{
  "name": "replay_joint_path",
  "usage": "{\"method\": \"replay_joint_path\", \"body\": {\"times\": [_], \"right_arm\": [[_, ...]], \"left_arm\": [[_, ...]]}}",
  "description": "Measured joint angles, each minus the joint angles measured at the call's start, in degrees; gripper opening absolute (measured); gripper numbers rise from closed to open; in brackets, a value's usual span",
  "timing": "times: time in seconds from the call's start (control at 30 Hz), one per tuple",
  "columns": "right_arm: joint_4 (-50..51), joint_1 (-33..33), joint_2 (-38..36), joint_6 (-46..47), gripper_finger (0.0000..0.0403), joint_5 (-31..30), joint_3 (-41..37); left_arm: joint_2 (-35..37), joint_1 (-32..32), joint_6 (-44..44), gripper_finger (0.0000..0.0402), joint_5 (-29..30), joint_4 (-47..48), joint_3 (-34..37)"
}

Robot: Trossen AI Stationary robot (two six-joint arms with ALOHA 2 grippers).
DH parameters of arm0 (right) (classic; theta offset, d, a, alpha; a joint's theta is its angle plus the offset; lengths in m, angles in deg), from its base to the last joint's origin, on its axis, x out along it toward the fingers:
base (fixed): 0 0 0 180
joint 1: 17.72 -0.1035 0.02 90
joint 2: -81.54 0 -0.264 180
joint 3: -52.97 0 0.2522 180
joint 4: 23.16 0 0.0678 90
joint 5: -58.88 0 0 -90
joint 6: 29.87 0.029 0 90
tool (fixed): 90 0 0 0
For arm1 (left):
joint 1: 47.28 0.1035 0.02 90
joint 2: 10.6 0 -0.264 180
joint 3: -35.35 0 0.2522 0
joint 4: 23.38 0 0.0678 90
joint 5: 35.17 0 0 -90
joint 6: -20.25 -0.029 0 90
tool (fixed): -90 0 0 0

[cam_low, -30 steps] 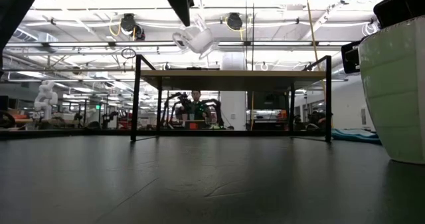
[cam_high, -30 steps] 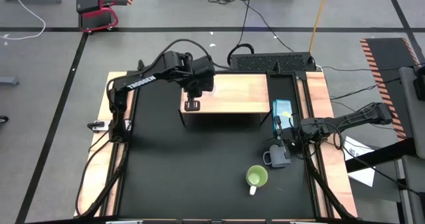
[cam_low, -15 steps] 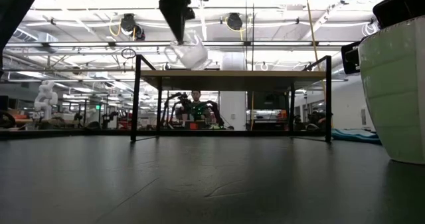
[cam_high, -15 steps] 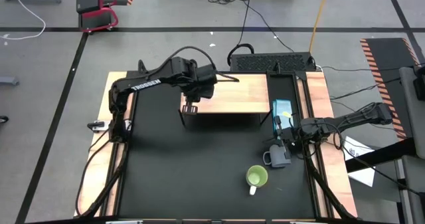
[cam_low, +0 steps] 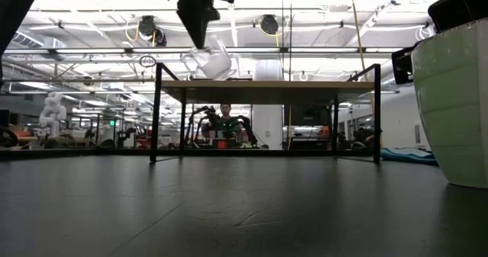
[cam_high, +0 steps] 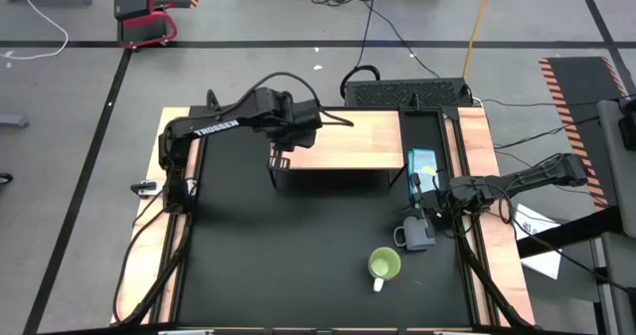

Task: Stack small to large cups/mugs on shelf
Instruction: Put the transparent mug on the shelf

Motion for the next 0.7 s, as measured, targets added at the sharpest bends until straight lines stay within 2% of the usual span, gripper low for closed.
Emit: {"method": "replay_joint_path", "body": {"times": [0.7], "right_arm": [[-1.8, 0.0, 0.0, 0.0, 0.0, 0.0, 0.0]], "left_arm": [[1.4, -3.9, -2.8, 0.0, 3.8, -0.1, 1.2]]}}
